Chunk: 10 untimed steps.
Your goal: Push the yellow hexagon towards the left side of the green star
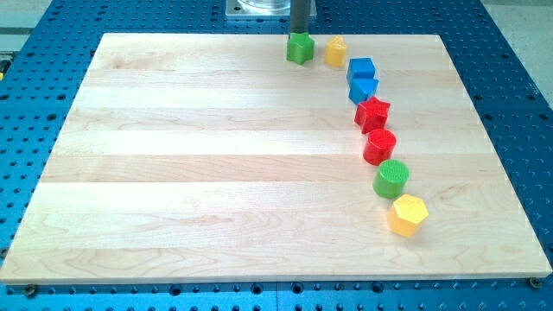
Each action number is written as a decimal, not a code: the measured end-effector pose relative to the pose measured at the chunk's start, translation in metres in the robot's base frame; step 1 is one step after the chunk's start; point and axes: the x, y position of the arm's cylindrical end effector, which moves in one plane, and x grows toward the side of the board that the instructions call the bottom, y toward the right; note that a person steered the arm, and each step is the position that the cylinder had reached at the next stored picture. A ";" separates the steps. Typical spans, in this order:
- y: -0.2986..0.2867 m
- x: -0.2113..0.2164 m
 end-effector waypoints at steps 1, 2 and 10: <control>-0.028 0.000; -0.084 0.031; 0.077 0.349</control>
